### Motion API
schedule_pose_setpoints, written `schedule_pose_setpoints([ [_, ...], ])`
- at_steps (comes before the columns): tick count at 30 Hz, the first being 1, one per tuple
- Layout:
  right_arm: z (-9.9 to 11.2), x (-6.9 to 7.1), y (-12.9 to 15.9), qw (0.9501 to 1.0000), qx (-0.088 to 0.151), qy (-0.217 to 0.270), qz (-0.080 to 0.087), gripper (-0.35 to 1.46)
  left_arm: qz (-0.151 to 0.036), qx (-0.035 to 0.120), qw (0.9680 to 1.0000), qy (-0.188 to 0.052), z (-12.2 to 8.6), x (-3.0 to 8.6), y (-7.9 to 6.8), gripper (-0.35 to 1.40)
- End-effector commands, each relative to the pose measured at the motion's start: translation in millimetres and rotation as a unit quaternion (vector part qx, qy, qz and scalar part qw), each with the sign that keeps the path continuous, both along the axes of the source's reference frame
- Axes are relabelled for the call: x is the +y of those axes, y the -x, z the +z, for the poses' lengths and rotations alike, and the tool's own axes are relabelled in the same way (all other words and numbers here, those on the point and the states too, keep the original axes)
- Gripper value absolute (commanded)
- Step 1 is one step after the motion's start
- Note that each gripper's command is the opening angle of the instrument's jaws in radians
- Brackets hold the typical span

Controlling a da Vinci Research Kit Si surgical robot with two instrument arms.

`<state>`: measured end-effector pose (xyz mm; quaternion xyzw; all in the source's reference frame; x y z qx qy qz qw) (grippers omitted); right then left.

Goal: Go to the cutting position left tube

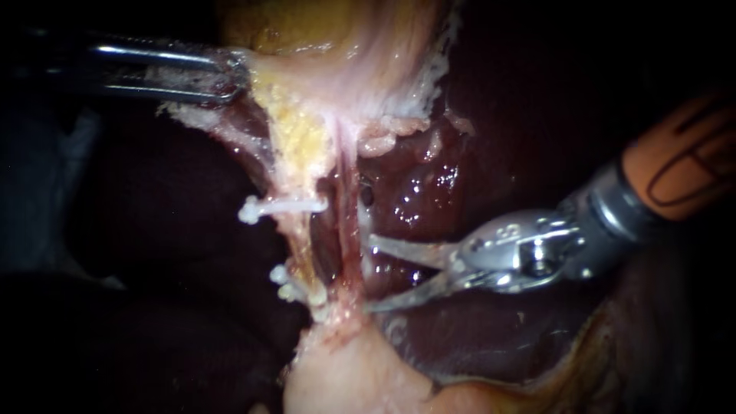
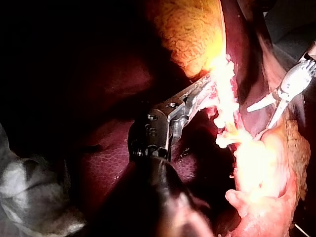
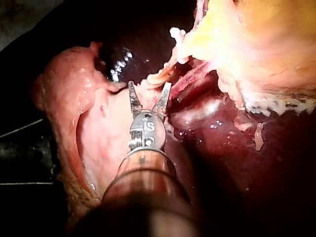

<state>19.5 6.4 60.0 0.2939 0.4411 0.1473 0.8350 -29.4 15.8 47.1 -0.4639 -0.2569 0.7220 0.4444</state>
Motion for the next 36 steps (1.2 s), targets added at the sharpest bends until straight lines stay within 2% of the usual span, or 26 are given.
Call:
schedule_pose_setpoints([
  [1, 0.3, 0.0, -0.5, 1.0, 0.003, -0.004, 0.002, 1.45, 0.0, 0.001, 1.0, 0.0, 0.0, 0.0, 0.0, -0.35],
  [4, 1.1, 0.1, -2.0, 0.9998, 0.008, -0.016, 0.003, 1.43, -0.001, 0.001, 1.0, 0.0, -0.1, -0.1, 0.1, -0.35],
  [7, 1.9, 0.0, -2.8, 0.9997, 0.013, -0.019, -0.006, 1.4, -0.001, 0.001, 1.0, 0.0, -0.1, -0.1, 0.1, -0.35],
  [14, 4.1, -0.5, -3.3, 0.9995, 0.014, -0.025, -0.013, 1.36, -0.001, 0.001, 1.0, 0.0, -0.1, -0.1, 0.2, -0.35],
  [22, 6.0, 0.9, -3.4, 0.9996, 0.012, -0.023, -0.01, 1.38, -0.001, 0.001, 1.0, 0.0, -0.1, -0.2, 0.2, -0.35],
  [26, 6.5, 1.3, -3.6, 0.9996, 0.018, -0.023, -0.004, 1.38, -0.001, 0.001, 1.0, 0.0, -0.1, -0.2, 0.2, -0.35],
  [30, 6.6, 1.5, -4.1, 0.9987, 0.039, -0.034, -0.007, 1.4, -0.001, 0.001, 1.0, 0.0, -0.1, -0.2, 0.2, -0.35],
  [32, 6.4, 1.4, -4.4, 0.9976, 0.056, -0.039, -0.013, 1.4, -0.001, 0.001, 1.0, 0.0, -0.1, -0.2, 0.2, -0.35],
  [36, 6.3, 1.4, -5.5, 0.9961, 0.072, -0.045, -0.022, 1.4, -0.001, 0.001, 1.0, 0.0, -0.1, -0.2, 0.3, -0.35],
])
